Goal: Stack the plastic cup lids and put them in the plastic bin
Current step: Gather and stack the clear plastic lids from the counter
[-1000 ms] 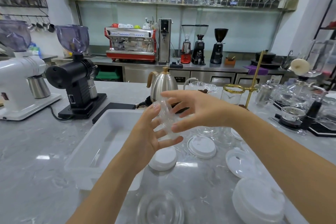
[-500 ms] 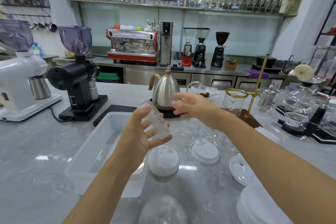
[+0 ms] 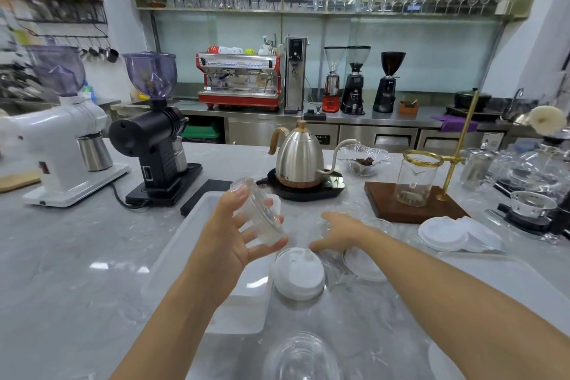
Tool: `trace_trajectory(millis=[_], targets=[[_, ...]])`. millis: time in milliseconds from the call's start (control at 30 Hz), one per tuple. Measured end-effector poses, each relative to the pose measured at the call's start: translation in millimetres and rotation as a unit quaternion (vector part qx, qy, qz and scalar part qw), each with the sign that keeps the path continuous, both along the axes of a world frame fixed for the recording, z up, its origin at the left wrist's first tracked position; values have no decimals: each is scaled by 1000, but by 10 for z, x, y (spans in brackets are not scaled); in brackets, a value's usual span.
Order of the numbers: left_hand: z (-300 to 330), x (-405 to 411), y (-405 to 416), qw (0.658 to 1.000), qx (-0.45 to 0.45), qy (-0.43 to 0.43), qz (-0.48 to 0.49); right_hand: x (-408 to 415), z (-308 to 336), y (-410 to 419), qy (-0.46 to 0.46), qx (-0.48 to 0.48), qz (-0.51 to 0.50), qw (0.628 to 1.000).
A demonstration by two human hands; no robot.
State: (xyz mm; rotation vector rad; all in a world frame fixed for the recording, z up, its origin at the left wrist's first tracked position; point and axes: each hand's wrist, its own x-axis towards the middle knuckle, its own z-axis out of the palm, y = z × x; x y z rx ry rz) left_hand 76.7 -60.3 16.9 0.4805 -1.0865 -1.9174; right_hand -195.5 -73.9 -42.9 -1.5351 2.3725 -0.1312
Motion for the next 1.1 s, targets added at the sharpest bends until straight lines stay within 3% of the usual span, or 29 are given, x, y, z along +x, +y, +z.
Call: trace_trajectory(millis=[133, 267, 400, 567, 667, 767, 1100], targets=[[-11, 6, -15, 1000, 1, 1, 2, -33, -16, 2, -19, -33, 1, 999], [-8, -22, 1, 1000, -4, 1, -2, -33, 111, 71, -65, -126, 4, 990], [-1, -97, 33, 1000, -1, 1, -15, 34, 557, 299, -176, -205, 50, 962], [35, -271, 110, 1000, 11, -5, -25, 185, 1212, 749, -309, -206, 157, 915], [31, -370, 151, 999, 17, -12, -37, 264, 1414, 909, -324, -191, 214, 902], [35, -456, 198, 998, -5, -25, -61, 359, 1491, 995, -285, -172, 243, 911], [92, -590, 242, 991, -64, -24, -110, 410, 1523, 1075, -253, -150, 250, 923]])
